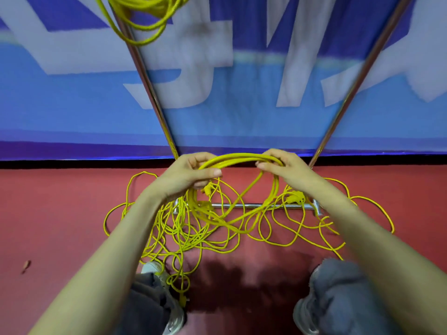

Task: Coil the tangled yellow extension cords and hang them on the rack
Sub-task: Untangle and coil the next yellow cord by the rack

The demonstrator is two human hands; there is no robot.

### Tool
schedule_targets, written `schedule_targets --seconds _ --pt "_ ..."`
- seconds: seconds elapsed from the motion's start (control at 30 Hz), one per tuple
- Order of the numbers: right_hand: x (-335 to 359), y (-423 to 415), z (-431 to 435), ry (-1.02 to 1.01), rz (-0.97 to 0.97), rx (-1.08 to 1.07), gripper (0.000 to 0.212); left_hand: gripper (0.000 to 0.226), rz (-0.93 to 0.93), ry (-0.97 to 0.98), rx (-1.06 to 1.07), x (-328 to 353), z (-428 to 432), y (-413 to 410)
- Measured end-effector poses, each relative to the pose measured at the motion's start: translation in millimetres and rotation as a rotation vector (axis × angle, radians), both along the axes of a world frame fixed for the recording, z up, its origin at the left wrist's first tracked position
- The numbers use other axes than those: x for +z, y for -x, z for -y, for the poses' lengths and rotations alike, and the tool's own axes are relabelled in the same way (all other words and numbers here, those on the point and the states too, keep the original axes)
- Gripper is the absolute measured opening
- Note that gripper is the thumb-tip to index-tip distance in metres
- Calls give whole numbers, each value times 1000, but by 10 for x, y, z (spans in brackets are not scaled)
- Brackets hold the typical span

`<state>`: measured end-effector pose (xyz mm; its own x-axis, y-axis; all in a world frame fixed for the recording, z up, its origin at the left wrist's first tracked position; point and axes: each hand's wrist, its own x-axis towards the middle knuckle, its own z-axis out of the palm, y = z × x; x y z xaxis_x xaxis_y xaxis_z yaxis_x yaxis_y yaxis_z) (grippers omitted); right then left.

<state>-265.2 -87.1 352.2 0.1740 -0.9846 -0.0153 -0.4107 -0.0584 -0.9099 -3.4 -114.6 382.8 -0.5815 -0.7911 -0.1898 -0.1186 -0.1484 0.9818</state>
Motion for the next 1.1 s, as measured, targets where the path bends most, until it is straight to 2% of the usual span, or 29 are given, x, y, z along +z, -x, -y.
schedule_targets --seconds 0.03,0.2,0.33,0.43,0.6,0.67,0.77,0.87,0.97,1.03,1.1 --pt "141 24 -16 9 -17 4 5 18 14 35 -8 108 -30 -1" --pt "920 112 -113 80 -77 20 21 12 -22 102 -17 712 -169 27" --pt "1488 116 -175 165 -108 -2 24 36 7 205 24 1243 -253 113" --pt "1862 99 -207 215 -142 -33 3 34 -54 250 75 1572 -289 133" --pt "2392 86 -234 322 -170 -137 17 35 -120 298 206 1985 -277 135" --pt "2525 104 -237 368 -257 -145 16 34 -156 301 239 2132 -251 124" --pt "2457 133 -253 272 -427 -90 9 32 -206 310 253 2367 -189 79" --pt "2027 244 -252 100 -469 -95 23 29 -293 299 266 2587 -110 -17" --pt "1601 406 -306 -63 -575 -114 27 28 -362 288 268 2673 -106 -109" --pt "1419 479 -339 -183 -512 -157 28 27 -360 272 283 2637 -107 -151" --pt "1391 531 -294 -169 -423 -292 33 28 -261 296 315 2544 -72 -168"
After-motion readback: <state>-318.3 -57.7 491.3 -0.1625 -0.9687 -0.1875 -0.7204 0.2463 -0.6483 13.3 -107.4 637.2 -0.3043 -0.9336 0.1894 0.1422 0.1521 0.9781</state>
